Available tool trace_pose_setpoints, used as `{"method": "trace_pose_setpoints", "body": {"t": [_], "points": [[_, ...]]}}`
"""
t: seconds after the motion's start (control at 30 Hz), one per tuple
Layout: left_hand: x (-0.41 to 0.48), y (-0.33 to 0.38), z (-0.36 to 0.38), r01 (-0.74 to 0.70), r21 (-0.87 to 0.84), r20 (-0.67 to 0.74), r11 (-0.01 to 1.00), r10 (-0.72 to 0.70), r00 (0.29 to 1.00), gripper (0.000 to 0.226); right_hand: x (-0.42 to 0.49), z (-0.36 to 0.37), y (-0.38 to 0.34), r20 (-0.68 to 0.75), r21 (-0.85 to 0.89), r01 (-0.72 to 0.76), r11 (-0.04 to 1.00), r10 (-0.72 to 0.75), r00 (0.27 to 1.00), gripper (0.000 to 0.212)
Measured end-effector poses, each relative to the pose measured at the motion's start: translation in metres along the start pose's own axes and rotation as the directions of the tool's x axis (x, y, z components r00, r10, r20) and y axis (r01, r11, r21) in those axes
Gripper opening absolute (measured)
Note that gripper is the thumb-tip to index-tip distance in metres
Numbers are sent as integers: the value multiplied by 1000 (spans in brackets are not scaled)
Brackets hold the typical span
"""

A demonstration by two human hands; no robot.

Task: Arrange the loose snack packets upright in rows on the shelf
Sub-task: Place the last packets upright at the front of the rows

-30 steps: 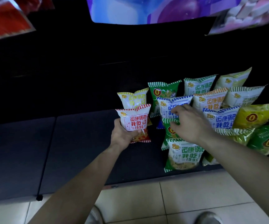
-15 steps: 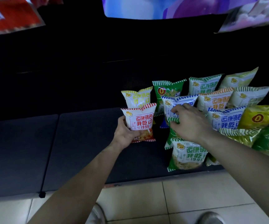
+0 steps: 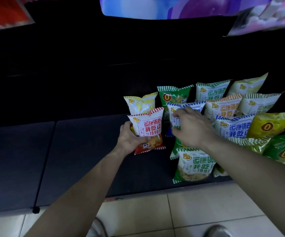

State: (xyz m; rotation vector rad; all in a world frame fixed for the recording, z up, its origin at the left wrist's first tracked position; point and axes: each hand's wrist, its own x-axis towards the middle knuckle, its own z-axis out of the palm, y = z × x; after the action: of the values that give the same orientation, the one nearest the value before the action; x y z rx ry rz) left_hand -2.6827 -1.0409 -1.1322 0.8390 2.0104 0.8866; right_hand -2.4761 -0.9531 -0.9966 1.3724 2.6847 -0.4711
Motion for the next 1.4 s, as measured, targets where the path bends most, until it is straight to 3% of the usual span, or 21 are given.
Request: {"method": "trace_pose_setpoints", "body": {"t": [0.1, 0.27, 0.4, 0.53, 0.8, 0.9, 1.1, 1.3, 1.4], "points": [[-9, 5, -5, -21, 6, 23, 1000, 21, 1000, 103, 20, -5, -22, -5, -43, 99, 994, -99, 995, 63], [-10, -4, -30, -30, -114, 39, 993, 35, 999, 99, 52, 6, -50, 179, -222, 253, 942, -216, 960, 107], [10, -6, -64, 24, -249, -65, 968, -41, 997, 64, 69, 29, -59, 320, -279, 234, 931, -140, 937, 131], [41, 9, -76, 15, -215, -119, 976, -41, 992, 58, 75, 46, -66, 365, -345, 228, 911, -94, 926, 128], [75, 44, -64, 52, -193, -21, 980, -57, 998, 87, 80, 54, -63, 286, -371, 306, 877, -205, 936, 125], [76, 52, -55, 43, -234, -28, 971, -51, 998, 79, 74, 57, -59, 217, -388, 322, 863, -254, 943, 118], [80, 58, -46, -13, -262, -197, 965, -41, 979, 56, 71, 53, -64, 125, -426, 304, 852, -277, 953, 107], [87, 54, -49, -1, -310, -222, 951, -71, 973, 39, 70, 51, -63, 61, -455, 273, 848, -276, 959, 103], [83, 55, -48, -50, -323, -213, 945, -22, 977, 38, 71, 53, -65, 61, -457, 257, 852, -258, 964, 104]]}}
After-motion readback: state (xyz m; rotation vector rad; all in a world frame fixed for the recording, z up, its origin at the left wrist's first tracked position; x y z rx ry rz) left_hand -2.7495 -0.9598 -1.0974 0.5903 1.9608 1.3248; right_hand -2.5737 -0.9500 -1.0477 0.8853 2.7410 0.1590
